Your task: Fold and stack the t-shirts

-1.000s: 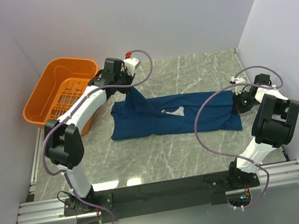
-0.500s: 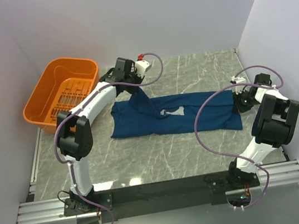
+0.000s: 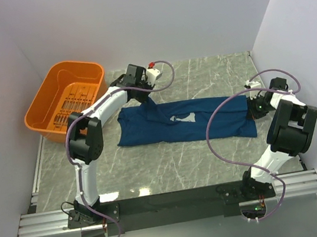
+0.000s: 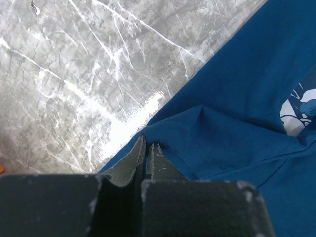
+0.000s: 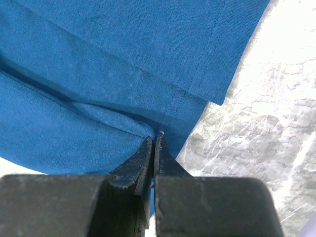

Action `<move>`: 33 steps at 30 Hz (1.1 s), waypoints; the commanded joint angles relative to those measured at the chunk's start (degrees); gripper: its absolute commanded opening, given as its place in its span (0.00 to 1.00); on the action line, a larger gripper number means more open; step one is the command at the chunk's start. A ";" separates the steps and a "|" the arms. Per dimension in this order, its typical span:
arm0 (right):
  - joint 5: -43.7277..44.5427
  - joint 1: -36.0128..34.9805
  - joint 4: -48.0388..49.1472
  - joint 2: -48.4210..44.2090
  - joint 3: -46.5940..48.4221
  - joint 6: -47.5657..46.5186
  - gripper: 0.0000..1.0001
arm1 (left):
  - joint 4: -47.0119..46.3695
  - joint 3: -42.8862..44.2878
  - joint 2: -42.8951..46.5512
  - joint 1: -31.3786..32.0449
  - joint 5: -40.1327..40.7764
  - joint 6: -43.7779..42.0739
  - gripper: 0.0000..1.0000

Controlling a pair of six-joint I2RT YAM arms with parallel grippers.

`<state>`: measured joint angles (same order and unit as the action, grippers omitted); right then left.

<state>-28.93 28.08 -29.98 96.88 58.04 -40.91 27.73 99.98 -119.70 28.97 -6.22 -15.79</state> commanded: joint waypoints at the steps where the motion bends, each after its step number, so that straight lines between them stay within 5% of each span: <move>1: -0.42 -0.21 1.42 -2.22 0.14 0.39 0.00 | -0.83 1.45 1.05 0.12 -0.55 -0.73 0.00; 10: -3.68 -0.21 -5.33 -5.64 -0.03 -5.84 0.00 | -1.27 -3.82 7.89 0.21 -0.90 0.67 0.00; 21: -8.60 2.85 -20.02 -19.60 -3.81 -28.68 0.00 | -1.28 -30.35 39.06 3.98 -5.38 5.68 0.01; 33: -10.01 9.54 -35.15 -33.77 -9.87 -49.79 0.00 | 4.62 -45.14 69.67 12.43 -11.53 21.14 0.01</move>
<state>-37.78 37.17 -59.77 65.58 49.98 -83.05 31.88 55.90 -55.40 41.15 -13.96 -1.87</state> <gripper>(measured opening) 0.023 0.021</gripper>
